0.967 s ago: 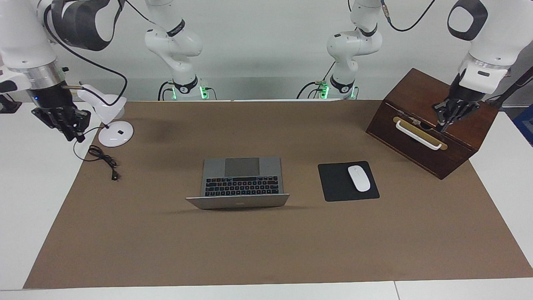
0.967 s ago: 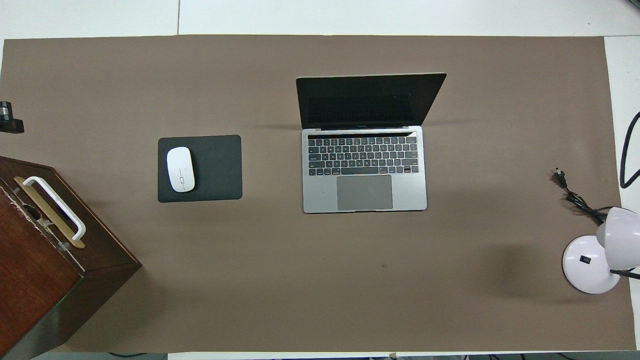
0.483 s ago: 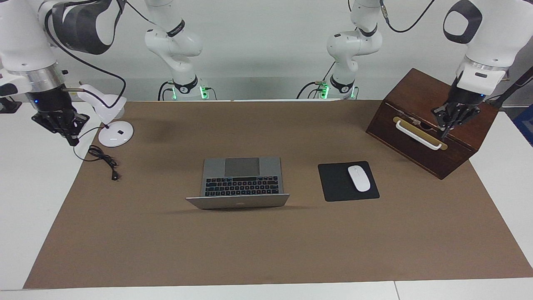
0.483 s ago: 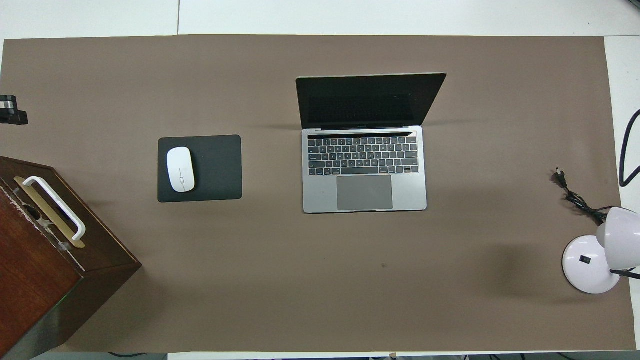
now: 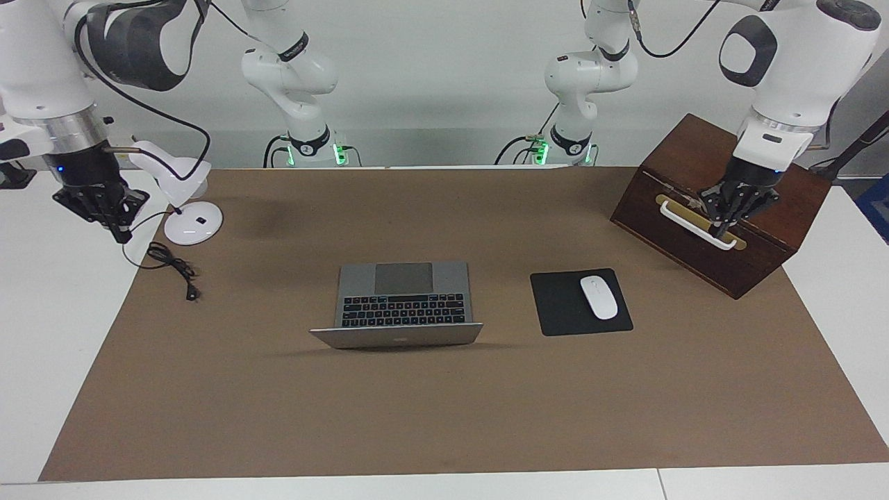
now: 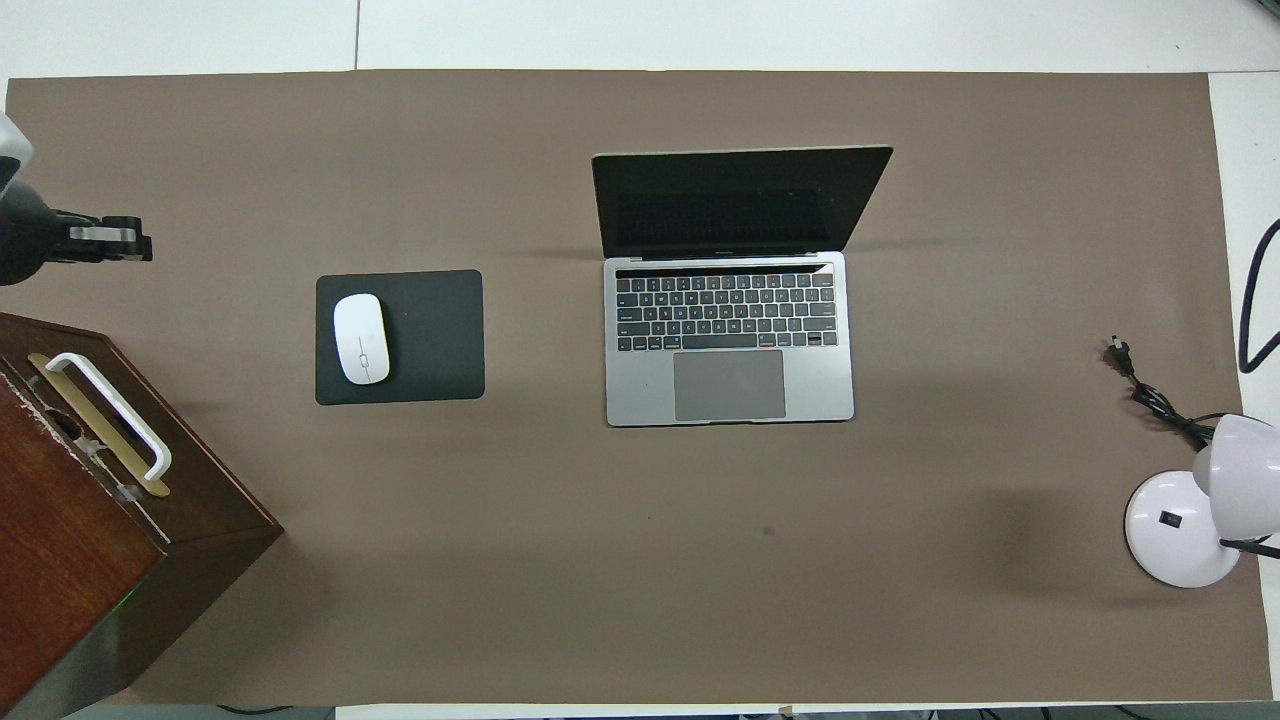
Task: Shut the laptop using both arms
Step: 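Move the left gripper to the laptop's near edge while the right gripper reaches the screen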
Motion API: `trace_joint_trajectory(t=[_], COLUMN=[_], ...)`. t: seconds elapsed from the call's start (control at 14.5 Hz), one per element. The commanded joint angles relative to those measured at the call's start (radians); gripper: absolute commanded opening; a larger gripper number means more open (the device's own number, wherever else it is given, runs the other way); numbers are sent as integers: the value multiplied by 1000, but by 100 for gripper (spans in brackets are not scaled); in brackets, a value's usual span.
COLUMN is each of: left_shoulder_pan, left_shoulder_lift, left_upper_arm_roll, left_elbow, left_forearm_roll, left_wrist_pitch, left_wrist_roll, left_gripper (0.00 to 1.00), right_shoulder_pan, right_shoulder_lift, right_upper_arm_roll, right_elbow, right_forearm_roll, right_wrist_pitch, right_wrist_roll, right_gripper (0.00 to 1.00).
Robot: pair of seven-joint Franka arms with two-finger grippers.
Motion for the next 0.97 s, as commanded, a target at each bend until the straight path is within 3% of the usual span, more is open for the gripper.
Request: trace_joint_trajectory(t=[0.0, 0.21, 0.62, 0.9], left_shoulder_pan=[-41, -112, -256, -357], left_shoulder_lift=[-102, -170, -249, -257], left_upper_arm_roll=[12, 12, 12, 13], left_elbow=[-204, -379, -593, -703], left_forearm_roll=[-59, -80, -90, -94], left_wrist_pitch=[181, 365, 608, 809], left_wrist_roll=[26, 26, 24, 24], left_gripper=[0, 0, 0, 0], right_shoulder_pan=[-11, -15, -13, 2], right_shoulder_lift=[5, 14, 84, 208], right_upper_arm_roll=[9, 9, 11, 21], right_elbow=[2, 2, 86, 229], right_forearm_roll=[10, 10, 5, -9], right_wrist_pitch=[25, 37, 51, 50], right_wrist_roll=[-31, -33, -33, -33], right_gripper=[0, 0, 0, 0])
